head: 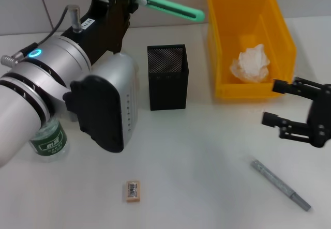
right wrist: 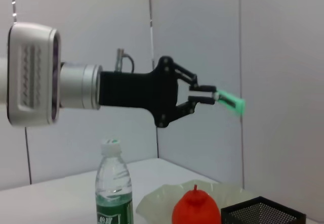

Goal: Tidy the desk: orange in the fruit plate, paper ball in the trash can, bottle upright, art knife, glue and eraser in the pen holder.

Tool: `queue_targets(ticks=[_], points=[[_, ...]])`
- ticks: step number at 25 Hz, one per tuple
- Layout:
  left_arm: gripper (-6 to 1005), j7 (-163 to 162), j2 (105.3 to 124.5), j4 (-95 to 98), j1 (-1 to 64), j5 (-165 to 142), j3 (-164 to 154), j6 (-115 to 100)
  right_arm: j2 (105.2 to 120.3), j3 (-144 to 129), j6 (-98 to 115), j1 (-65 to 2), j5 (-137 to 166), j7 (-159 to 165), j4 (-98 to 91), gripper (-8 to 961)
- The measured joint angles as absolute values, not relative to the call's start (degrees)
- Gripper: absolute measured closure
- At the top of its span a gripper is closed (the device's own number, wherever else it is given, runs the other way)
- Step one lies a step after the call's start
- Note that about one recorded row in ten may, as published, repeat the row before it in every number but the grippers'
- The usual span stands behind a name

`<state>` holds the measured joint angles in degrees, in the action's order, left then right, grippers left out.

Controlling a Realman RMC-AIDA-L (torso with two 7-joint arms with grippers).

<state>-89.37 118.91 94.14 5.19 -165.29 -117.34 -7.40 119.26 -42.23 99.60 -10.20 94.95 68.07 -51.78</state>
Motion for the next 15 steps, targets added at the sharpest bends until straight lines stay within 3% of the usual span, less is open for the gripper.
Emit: queue_targets(ticks=[15], points=[[897, -71.8, 119.1, 86.6, 5.8, -165.4, -117.5, 4.6, 119.38, -40.5, 103.1, -9.5, 95.0, 69.0, -51.5, 191]])
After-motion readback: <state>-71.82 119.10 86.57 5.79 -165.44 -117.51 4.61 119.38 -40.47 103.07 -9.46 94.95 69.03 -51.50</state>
